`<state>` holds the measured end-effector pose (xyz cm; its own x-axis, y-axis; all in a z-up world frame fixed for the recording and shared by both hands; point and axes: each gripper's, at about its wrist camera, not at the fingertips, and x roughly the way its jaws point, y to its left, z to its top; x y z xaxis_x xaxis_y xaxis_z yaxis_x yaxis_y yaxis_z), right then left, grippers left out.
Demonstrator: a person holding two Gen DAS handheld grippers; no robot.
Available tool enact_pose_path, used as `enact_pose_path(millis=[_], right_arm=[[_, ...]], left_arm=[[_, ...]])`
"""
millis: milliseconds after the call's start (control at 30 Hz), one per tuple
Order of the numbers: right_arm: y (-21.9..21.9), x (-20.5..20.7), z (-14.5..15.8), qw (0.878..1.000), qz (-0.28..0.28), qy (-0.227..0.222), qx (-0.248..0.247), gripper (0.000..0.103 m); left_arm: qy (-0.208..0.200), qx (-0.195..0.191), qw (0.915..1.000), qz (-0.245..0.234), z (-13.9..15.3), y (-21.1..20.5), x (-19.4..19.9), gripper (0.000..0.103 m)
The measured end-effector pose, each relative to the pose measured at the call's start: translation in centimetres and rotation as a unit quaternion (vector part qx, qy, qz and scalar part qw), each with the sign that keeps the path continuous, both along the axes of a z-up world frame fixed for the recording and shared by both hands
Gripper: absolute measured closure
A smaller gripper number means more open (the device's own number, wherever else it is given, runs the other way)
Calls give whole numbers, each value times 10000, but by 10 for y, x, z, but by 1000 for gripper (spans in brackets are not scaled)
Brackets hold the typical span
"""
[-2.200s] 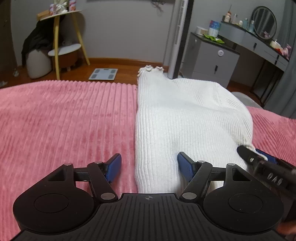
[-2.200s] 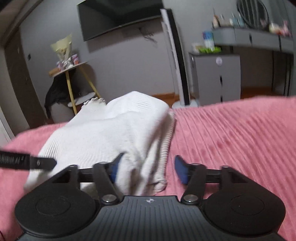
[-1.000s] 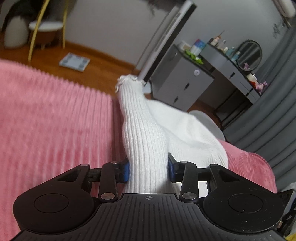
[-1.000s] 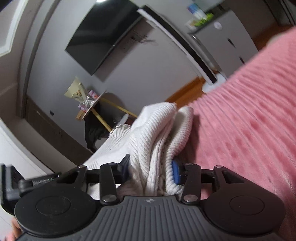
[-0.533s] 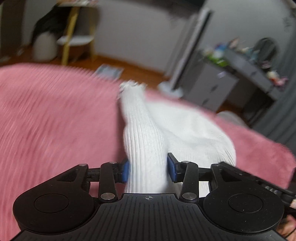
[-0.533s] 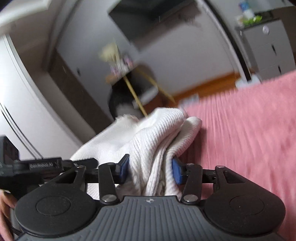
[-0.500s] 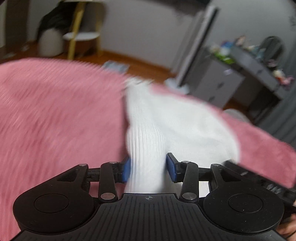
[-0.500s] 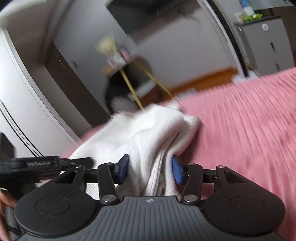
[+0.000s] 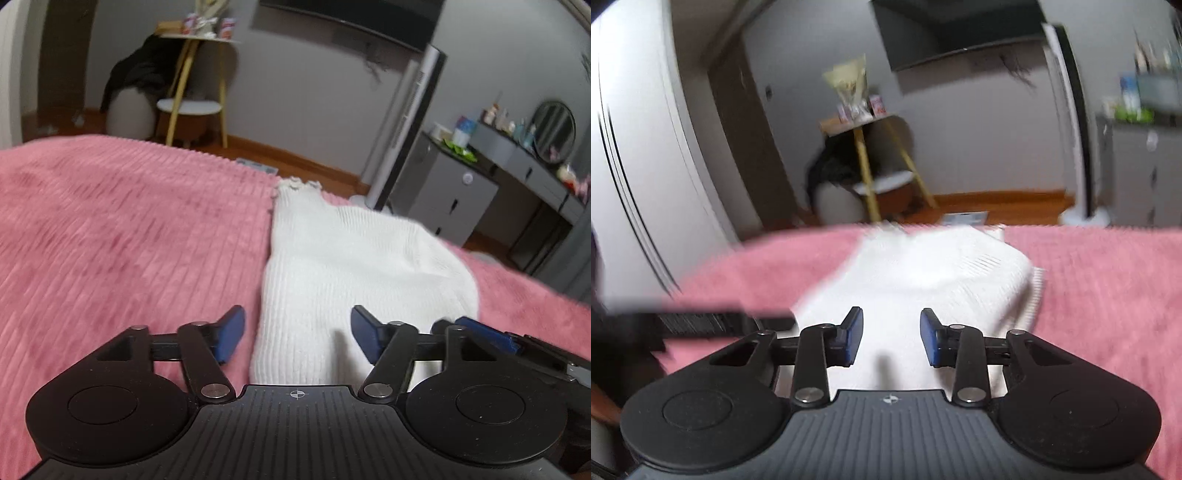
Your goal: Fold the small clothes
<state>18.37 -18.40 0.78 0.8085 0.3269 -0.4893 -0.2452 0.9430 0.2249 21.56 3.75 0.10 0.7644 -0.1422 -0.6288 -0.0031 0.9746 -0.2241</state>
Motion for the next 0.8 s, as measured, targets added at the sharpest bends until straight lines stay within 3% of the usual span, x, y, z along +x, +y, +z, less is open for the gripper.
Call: enact_pose_path(millis=[33, 67, 100, 167, 267, 433, 533, 667, 800], right_arm=[[4, 2, -10, 9992, -57, 42, -399, 79], [8, 2, -21, 9961, -93, 15, -875, 92], [11, 0, -29, 9913, -79, -145, -1304, 95], [14, -6, -33, 9856, 111, -358, -1652, 95], [18, -2, -16, 9882, 38, -97, -1526, 95], [18, 16, 9, 9934, -447, -15, -1052, 95], [25, 40, 9, 9932, -549, 68, -1024, 95], [24, 77, -8, 9908, -758, 379, -1055, 95], [13, 93, -38, 9877, -767, 175, -1351, 96]], left_arm=[[202, 288, 9994, -51, -11, -5, 6, 30], [313, 402, 9987, -96, -21, -8, 8, 26], [180, 288, 9994, -65, -27, -5, 5, 23], [180, 14, 9998, 24, -28, 6, 1, 22], [18, -144, 9997, 186, -7, 16, -2, 31], [-399, 126, 9989, 227, 18, 11, 16, 25], [-296, 352, 9985, 282, 9, 1, 47, 22], [-27, 83, 9991, 421, -17, -6, 78, 22], [148, 652, 9968, 446, -41, -20, 101, 9]])
